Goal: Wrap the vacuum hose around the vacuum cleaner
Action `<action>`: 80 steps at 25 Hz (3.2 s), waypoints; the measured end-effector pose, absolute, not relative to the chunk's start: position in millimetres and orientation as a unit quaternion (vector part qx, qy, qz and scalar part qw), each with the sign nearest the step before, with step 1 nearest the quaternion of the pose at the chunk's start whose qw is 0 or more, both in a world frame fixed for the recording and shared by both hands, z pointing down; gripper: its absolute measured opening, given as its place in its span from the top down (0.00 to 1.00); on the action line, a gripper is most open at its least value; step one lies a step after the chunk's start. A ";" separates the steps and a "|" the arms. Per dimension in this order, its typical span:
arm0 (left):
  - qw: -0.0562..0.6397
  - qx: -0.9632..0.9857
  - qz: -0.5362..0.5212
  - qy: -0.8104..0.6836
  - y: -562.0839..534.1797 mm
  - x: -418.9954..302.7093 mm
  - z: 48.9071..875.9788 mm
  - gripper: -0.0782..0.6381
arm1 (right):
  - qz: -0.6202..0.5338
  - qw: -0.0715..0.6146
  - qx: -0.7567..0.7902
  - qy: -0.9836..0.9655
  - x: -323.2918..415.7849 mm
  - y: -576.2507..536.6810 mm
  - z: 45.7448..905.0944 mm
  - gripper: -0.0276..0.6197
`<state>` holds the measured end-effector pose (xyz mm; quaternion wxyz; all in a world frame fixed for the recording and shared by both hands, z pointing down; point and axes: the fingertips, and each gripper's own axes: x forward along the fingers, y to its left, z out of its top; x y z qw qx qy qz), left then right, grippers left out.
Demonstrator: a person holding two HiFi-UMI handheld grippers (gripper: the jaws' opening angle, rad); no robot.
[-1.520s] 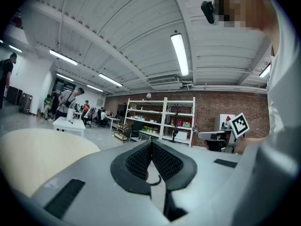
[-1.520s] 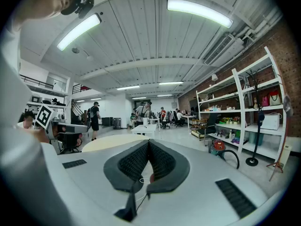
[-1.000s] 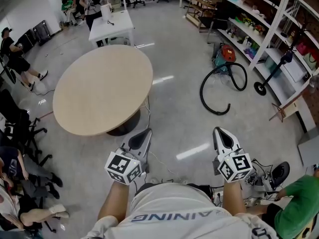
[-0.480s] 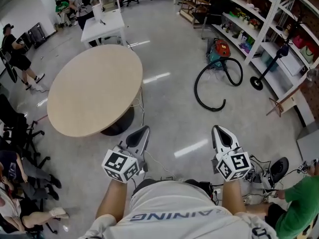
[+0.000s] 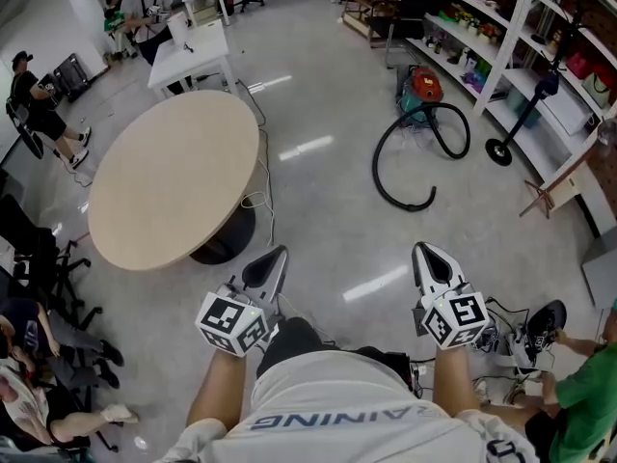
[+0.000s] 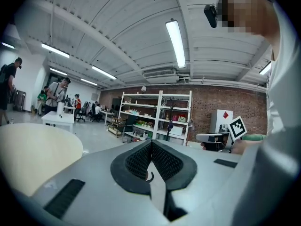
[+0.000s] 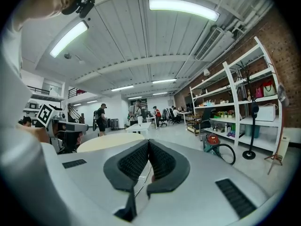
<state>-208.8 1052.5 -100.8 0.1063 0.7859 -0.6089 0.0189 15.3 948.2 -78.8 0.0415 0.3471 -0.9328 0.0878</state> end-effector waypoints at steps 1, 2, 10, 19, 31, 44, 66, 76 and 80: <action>0.109 0.786 0.019 -0.608 1047.7 -207.7 -98.3 0.87 | 0.090 0.044 0.348 -0.932 16.0 944.7 -75.5 0.94; 0.111 0.787 0.019 -0.606 1042.4 -207.2 -96.2 0.87 | 0.092 0.045 0.349 -0.932 16.3 940.7 -72.5 0.94; 0.113 0.802 0.012 -0.587 975.1 -225.4 -83.0 0.87 | 0.088 0.056 0.374 -0.922 5.2 886.4 -63.2 0.94; 0.122 0.820 0.003 -0.560 875.7 -293.3 -67.3 0.87 | 0.070 0.078 0.394 -0.913 -70.3 803.2 -64.8 0.94; 0.131 0.857 0.015 -0.499 774.0 -347.2 -58.2 0.87 | 0.070 0.096 0.469 -0.875 -110.0 721.8 -75.3 0.94; 0.135 0.862 0.037 -0.488 644.5 -322.9 -43.6 0.87 | 0.091 0.085 0.477 -0.870 -82.9 595.2 -44.7 0.94; 0.140 0.876 0.047 -0.459 369.7 -149.7 -37.7 0.87 | 0.125 0.083 0.503 -0.851 92.0 352.1 -14.9 0.94; 0.135 0.908 0.040 -0.396 245.4 -129.1 -30.4 0.87 | 0.118 0.084 0.566 -0.812 117.6 260.0 -16.8 0.94; 0.135 0.915 0.043 -0.378 196.9 -141.6 -26.0 0.87 | 0.123 0.070 0.585 -0.798 110.2 215.8 -23.3 0.94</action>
